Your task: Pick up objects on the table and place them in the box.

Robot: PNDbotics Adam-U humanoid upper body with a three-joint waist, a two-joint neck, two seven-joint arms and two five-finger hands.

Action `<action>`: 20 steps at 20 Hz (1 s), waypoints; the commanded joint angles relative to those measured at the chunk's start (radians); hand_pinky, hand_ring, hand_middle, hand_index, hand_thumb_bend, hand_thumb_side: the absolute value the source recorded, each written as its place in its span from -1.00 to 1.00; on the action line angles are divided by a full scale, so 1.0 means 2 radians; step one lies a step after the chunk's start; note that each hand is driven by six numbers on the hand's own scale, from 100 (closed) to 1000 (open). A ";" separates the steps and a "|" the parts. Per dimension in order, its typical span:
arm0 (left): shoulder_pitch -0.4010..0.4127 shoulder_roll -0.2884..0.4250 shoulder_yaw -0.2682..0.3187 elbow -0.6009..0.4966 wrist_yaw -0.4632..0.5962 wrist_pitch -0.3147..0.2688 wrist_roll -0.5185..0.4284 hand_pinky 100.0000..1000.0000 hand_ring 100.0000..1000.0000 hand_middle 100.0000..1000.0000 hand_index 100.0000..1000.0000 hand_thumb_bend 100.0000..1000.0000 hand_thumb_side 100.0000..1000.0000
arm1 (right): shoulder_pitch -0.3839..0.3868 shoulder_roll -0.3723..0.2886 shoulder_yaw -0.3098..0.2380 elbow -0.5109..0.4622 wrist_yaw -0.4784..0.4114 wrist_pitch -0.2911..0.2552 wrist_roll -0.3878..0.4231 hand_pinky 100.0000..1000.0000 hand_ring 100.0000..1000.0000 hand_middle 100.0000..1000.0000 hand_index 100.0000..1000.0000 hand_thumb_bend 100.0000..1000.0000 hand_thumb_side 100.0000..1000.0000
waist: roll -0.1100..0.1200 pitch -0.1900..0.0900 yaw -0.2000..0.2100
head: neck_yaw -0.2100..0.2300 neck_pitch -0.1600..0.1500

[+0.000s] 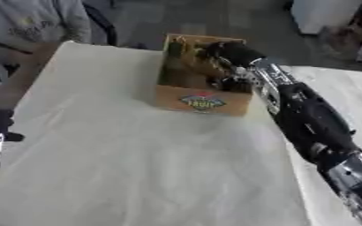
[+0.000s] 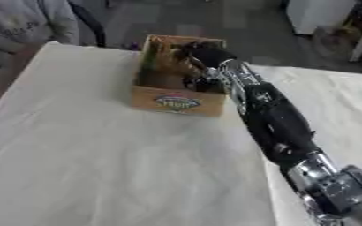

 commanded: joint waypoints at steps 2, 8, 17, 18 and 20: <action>-0.008 0.002 -0.001 -0.012 0.002 -0.001 -0.003 -0.02 0.47 -0.12 0.16 -0.46 -0.18 | -0.010 -0.013 0.004 0.030 -0.006 -0.019 0.035 0.30 0.46 0.50 0.58 -1.00 -0.51 | 0.004 -0.008 -0.002 | -0.003 -0.006; -0.008 0.001 0.000 -0.012 0.001 -0.002 -0.004 -0.02 0.47 -0.12 0.16 -0.45 -0.18 | -0.012 -0.014 -0.004 0.019 -0.015 -0.019 0.092 0.55 0.69 0.81 0.83 -0.92 -0.02 | 0.002 -0.007 -0.007 | -0.003 -0.008; -0.007 0.001 0.001 -0.010 -0.001 -0.003 -0.003 -0.02 0.47 -0.12 0.16 -0.44 -0.18 | -0.012 -0.022 -0.011 -0.055 -0.059 0.006 0.117 0.59 0.77 0.96 0.95 -0.59 0.07 | 0.001 -0.008 -0.014 | -0.003 -0.008; -0.007 0.001 0.001 -0.010 -0.001 -0.003 -0.003 -0.02 0.47 -0.12 0.16 -0.44 -0.18 | -0.012 -0.023 -0.012 -0.061 -0.061 0.009 0.110 0.58 0.76 0.96 0.95 -0.60 0.04 | 0.001 -0.008 -0.016 | -0.002 -0.008; -0.006 0.001 0.001 -0.009 -0.001 -0.003 -0.002 -0.02 0.47 -0.12 0.16 -0.44 -0.18 | -0.011 -0.025 -0.011 -0.073 -0.066 0.012 0.094 0.53 0.73 0.95 0.94 -0.64 -0.08 | 0.001 -0.009 -0.019 | -0.002 -0.008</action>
